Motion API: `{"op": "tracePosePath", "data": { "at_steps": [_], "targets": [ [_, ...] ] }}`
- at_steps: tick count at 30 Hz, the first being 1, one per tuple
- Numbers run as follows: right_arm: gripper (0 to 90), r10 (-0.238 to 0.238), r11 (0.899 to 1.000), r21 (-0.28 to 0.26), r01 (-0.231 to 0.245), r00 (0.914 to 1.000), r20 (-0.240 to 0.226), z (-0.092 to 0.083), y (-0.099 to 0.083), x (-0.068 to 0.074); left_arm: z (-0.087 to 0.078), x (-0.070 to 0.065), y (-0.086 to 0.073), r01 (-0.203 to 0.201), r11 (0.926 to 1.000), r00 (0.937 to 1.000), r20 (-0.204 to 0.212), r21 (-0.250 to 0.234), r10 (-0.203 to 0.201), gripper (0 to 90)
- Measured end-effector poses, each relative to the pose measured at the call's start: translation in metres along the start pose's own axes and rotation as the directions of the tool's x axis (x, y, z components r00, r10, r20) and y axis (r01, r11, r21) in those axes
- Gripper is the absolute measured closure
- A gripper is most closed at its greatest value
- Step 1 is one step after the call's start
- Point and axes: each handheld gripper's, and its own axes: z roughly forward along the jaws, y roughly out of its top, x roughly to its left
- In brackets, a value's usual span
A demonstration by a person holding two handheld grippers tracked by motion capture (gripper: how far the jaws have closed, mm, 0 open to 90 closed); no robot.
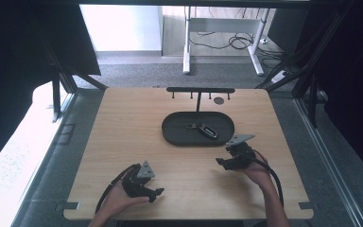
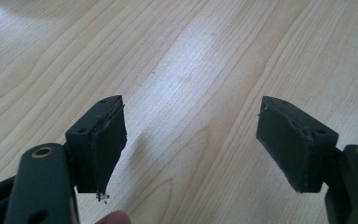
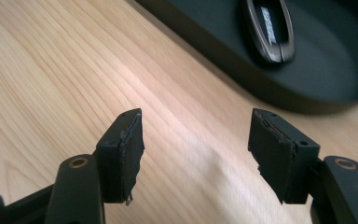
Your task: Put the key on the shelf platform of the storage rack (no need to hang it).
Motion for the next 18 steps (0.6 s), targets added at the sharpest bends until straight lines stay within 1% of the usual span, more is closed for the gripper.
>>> {"op": "tracePosePath", "data": {
  "at_steps": [2,3,6,7,10,15,18],
  "targets": [
    [35.6,0.008,1.000,0.030,-0.009,0.9999,0.012,0.000,-0.009,-0.003,0.001,-0.001,0.000,-0.006,1.0000,1.0000,0.004,0.005,0.006,24.3],
    [35.8,0.019,0.999,0.031,-0.019,0.9996,0.021,-0.001,-0.014,-0.005,0.002,-0.001,0.000,-0.007,1.0000,1.0000,0.004,0.006,0.007,24.2],
    [36.2,0.075,0.997,0.018,-0.076,0.9969,0.023,-0.001,-0.029,-0.012,0.002,-0.002,0.001,-0.010,0.9999,0.9999,0.007,0.006,0.010,24.3],
    [36.2,0.080,0.996,0.022,-0.081,0.9963,0.030,-0.001,-0.033,-0.013,0.002,-0.002,0.001,-0.008,1.0000,0.9999,0.007,0.003,0.008,24.2],
    [36.2,0.103,0.994,0.025,-0.104,0.9942,0.031,0.001,-0.041,-0.017,0.000,-0.001,0.000,-0.008,1.0000,1.0000,0.005,0.001,0.008,24.3],
    [36.1,0.114,0.993,0.012,-0.115,0.9928,0.037,0.001,-0.044,-0.019,-0.002,0.002,-0.001,-0.003,1.0000,1.0000,0.001,-0.004,0.003,24.3],
    [35.1,0.103,0.995,0.003,-0.103,0.9934,0.052,0.001,-0.044,-0.019,-0.002,0.002,-0.001,-0.003,1.0000,1.0000,0.000,-0.001,0.003,24.3]
  ]
}}
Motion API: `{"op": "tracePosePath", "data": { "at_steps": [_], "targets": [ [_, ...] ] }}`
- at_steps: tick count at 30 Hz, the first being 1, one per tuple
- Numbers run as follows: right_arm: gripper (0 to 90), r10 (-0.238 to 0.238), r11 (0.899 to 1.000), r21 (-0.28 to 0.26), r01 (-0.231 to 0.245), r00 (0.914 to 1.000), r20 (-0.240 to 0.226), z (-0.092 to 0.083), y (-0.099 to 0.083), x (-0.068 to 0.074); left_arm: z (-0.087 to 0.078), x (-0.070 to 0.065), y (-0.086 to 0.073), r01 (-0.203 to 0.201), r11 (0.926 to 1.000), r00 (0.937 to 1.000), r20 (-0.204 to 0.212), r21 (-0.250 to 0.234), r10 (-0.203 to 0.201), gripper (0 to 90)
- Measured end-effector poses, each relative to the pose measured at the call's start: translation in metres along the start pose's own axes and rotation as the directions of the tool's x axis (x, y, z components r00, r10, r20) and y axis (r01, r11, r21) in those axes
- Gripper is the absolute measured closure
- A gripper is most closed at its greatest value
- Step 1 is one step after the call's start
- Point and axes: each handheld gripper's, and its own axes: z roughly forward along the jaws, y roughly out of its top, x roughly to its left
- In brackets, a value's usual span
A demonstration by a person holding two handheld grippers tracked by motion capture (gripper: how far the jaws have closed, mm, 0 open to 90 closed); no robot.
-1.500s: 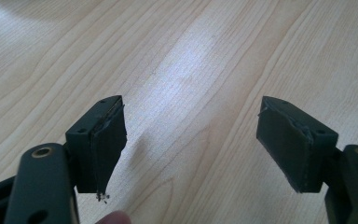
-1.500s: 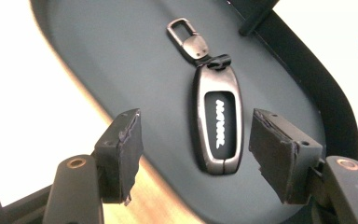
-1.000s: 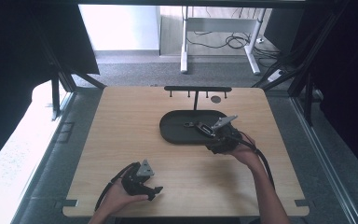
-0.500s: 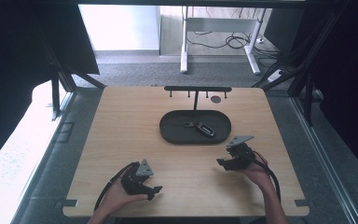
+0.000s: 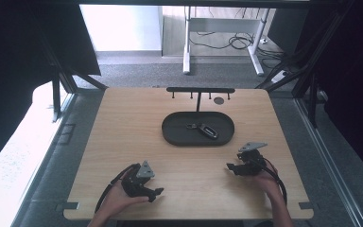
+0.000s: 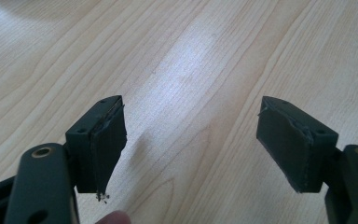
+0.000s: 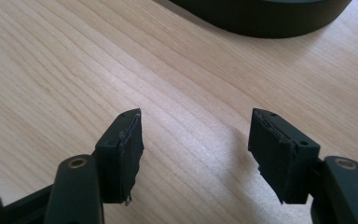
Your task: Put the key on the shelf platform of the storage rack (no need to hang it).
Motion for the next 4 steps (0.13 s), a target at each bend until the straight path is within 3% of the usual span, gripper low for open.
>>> {"op": "tracePosePath", "data": {
  "at_steps": [4],
  "targets": [
    [33.2,-0.012,1.000,0.007,0.012,0.9988,0.047,0.0020,-0.0014,-0.0023,0.0008,-0.0005,0.0002,-0.004,1.0000,1.0000,-0.002,0.002,0.004,24.2]
  ]
}}
